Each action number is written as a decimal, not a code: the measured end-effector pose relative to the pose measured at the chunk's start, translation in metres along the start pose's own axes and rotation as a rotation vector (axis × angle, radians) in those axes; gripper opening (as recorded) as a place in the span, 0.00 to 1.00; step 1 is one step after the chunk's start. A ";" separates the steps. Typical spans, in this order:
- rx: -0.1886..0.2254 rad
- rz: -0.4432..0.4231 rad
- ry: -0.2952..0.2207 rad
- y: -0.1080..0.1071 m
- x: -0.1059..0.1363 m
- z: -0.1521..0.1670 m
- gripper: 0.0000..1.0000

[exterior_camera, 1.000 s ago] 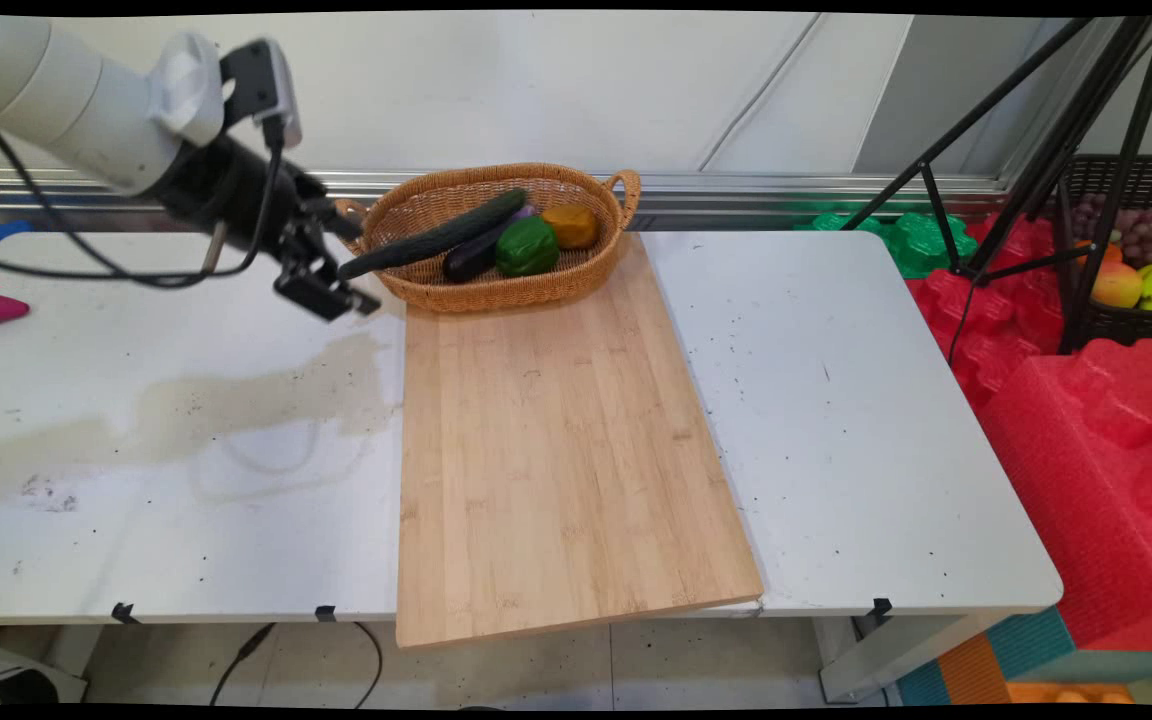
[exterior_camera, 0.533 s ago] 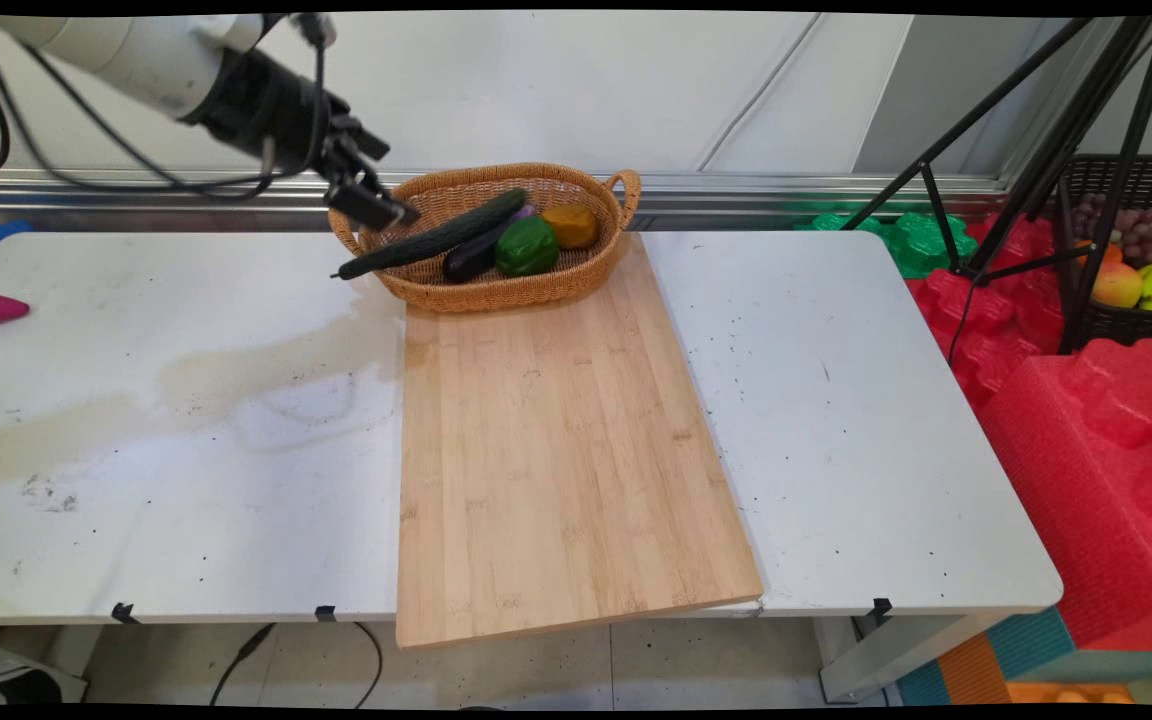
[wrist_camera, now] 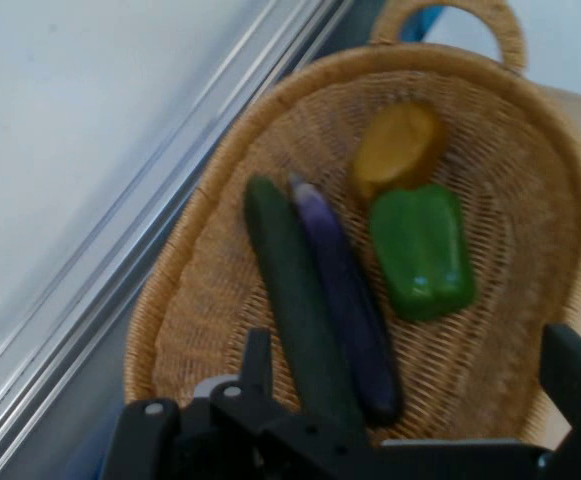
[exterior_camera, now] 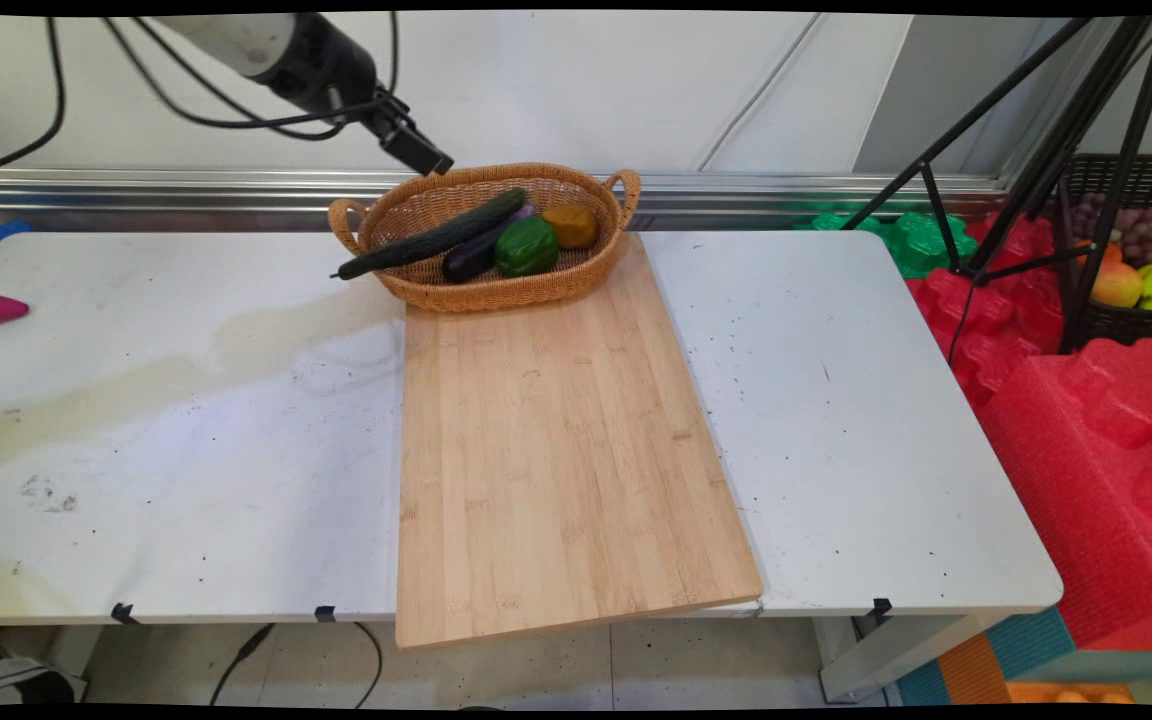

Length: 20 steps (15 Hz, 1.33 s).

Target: Pick up the cucumber from the vegetable basket

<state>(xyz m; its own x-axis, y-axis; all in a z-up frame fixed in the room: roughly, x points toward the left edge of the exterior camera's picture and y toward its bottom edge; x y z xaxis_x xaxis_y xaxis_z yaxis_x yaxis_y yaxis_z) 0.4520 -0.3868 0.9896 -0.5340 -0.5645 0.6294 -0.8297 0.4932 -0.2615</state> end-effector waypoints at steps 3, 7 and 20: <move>0.025 -0.051 -0.029 -0.012 0.010 0.027 1.00; 0.044 -0.125 -0.093 -0.028 0.014 0.072 1.00; 0.026 -0.266 -0.271 -0.043 0.000 0.173 1.00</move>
<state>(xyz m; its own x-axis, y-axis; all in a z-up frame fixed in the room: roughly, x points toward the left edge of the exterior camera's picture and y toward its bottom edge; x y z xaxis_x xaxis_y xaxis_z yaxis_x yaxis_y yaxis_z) 0.4598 -0.5221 0.8744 -0.3204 -0.8269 0.4622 -0.9470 0.2908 -0.1362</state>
